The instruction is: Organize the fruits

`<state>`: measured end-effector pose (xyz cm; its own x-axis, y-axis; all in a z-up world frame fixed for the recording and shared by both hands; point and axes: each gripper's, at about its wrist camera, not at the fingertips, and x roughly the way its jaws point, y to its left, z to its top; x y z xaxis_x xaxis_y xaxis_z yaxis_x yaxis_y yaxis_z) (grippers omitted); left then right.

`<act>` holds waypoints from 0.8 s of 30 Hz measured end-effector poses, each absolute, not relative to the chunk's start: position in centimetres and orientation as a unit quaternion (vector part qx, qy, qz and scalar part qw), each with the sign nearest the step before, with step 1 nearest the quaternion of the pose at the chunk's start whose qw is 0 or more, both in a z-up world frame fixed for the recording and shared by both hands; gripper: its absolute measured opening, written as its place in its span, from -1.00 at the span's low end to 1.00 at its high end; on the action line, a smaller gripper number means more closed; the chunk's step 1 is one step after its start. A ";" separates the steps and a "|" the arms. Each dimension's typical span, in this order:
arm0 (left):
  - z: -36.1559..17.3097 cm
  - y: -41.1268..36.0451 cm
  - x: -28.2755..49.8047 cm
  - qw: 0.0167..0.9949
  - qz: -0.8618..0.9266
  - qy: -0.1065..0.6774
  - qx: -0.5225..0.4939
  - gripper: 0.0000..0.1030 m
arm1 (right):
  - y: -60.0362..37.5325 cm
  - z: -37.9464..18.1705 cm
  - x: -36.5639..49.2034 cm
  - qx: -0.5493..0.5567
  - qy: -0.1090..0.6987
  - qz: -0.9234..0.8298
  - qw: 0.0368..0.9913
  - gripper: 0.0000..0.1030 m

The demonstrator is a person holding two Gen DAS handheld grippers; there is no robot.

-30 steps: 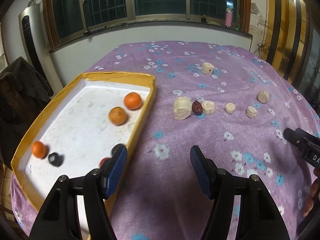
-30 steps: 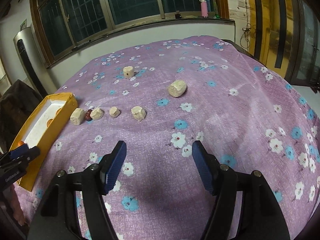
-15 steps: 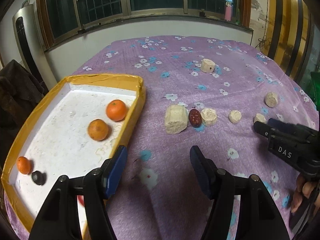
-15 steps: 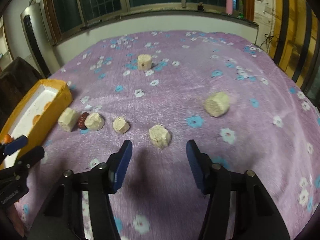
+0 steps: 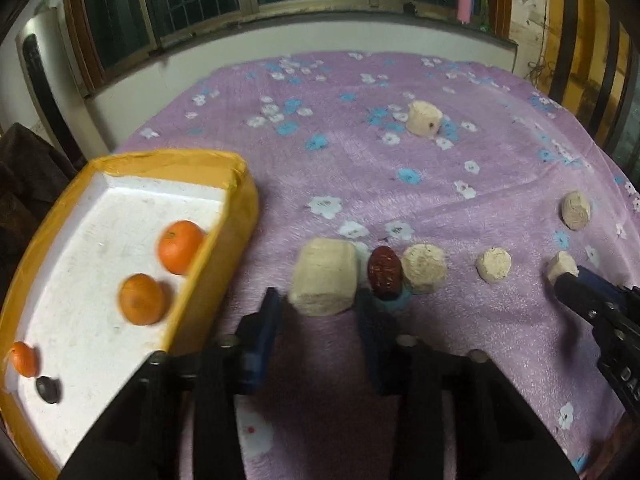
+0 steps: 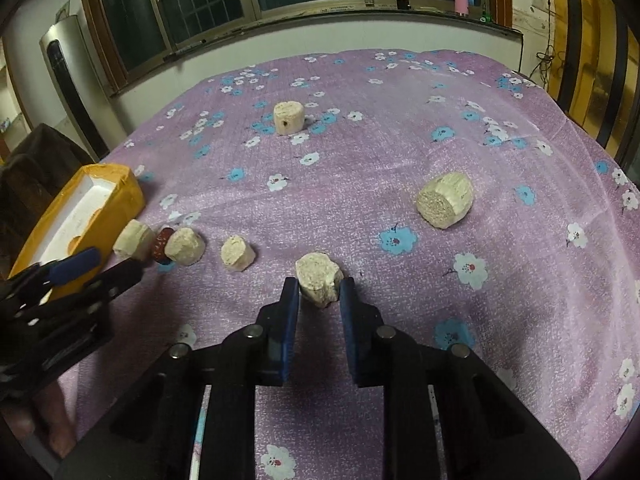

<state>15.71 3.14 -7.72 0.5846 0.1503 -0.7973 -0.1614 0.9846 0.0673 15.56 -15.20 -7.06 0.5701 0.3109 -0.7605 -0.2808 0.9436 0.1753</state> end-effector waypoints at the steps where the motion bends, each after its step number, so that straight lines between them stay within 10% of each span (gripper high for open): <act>1: -7.7 2.9 15.7 0.893 0.091 0.442 -0.002 -0.41 | -15.3 -6.9 15.5 0.017 0.429 0.169 0.887 -0.56; 24: -4.5 0.1 4.0 0.913 0.012 0.408 -0.003 -0.42 | -16.4 -4.1 6.5 0.007 0.400 0.127 0.908 -0.56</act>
